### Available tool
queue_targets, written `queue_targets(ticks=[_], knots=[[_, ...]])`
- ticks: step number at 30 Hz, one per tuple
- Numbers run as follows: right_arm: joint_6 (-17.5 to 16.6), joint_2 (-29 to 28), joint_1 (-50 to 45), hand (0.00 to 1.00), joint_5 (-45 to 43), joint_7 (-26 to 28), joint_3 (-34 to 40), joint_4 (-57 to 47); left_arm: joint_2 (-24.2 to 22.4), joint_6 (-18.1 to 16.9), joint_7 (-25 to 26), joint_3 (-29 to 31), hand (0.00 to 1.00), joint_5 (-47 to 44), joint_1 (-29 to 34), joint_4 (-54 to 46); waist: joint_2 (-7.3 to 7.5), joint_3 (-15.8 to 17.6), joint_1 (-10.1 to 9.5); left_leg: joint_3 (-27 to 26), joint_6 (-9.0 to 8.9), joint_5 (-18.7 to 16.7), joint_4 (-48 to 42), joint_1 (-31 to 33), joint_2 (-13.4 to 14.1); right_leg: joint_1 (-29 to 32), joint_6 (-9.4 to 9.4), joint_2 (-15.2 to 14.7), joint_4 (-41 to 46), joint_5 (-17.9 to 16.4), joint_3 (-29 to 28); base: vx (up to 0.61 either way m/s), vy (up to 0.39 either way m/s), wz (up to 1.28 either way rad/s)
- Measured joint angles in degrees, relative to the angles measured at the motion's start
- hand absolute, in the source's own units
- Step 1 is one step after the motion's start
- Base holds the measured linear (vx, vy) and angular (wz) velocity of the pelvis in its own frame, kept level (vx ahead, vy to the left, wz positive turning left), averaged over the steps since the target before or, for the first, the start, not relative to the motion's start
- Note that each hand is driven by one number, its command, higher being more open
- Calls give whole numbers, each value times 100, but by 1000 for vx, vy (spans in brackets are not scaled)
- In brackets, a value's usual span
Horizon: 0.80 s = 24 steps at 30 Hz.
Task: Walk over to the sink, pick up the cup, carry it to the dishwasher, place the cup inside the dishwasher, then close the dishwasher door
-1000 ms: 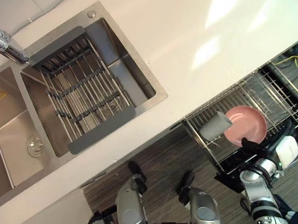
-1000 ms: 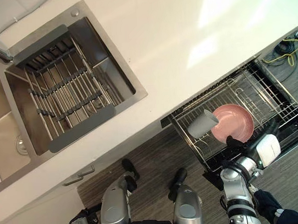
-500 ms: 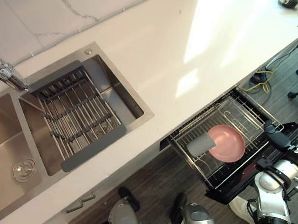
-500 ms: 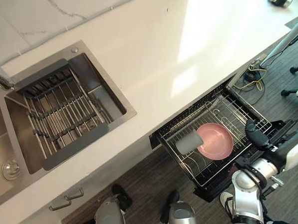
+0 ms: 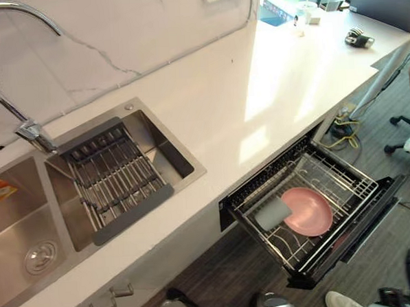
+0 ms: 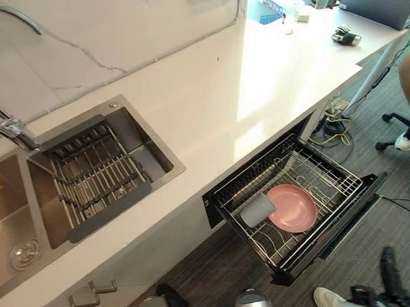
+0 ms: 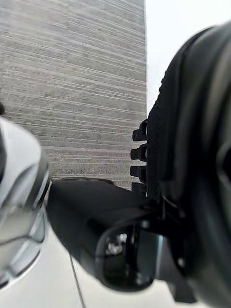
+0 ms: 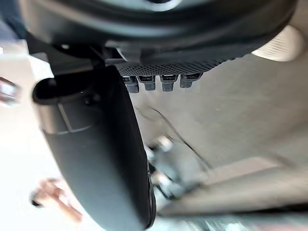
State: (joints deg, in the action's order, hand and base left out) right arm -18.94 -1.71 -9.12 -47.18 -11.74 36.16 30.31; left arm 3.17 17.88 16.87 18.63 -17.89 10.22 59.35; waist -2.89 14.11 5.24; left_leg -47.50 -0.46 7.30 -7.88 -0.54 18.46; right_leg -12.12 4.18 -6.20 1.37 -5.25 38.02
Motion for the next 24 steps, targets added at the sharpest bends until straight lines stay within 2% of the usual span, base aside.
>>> queue_targets(ticks=[3,6,10,16,20,22,24], knots=[[-59,-72,1,100,36,358,-529,64,-20,-140,-25,1,100,-19,35,-4,1,-47,-150,149,32,53,157,40,-163,-19,41,-71,0,10,143,23,65,22],[-87,-2,8,100,-4,506,-753,120,-21,-215,-68,5,100,-17,84,2,-16,-69,-196,242,56,84,278,104,-295,-29,122,-122,-24,85,257,68,73,23],[-78,188,11,100,-48,603,-1046,286,-31,-243,-82,26,100,147,95,-8,-15,-70,-277,390,57,139,353,110,-385,-124,131,-134,-23,133,406,72,36,20],[257,525,351,100,-846,1061,-1428,771,-109,-349,-95,133,100,594,152,-52,-21,-72,-339,800,69,424,383,208,-483,-278,125,-138,-24,122,756,-3,24,29],[429,726,492,100,-980,1158,-1681,968,-199,-474,-116,130,100,689,311,-122,-26,-73,-586,1093,59,621,394,334,-535,-277,161,-143,-2,56,965,-48,48,30],[504,820,662,100,-1070,1160,-1807,1069,-225,-569,-171,134,100,734,452,-115,-31,-71,-636,1217,69,670,393,411,-560,-251,150,-151,33,47,1053,-17,62,24],[524,924,997,100,-1226,1156,-1901,1387,-284,-687,-158,134,100,731,611,-75,-40,-62,-770,1346,67,677,391,463,-571,-197,95,-172,69,14,1051,4,63,5]])
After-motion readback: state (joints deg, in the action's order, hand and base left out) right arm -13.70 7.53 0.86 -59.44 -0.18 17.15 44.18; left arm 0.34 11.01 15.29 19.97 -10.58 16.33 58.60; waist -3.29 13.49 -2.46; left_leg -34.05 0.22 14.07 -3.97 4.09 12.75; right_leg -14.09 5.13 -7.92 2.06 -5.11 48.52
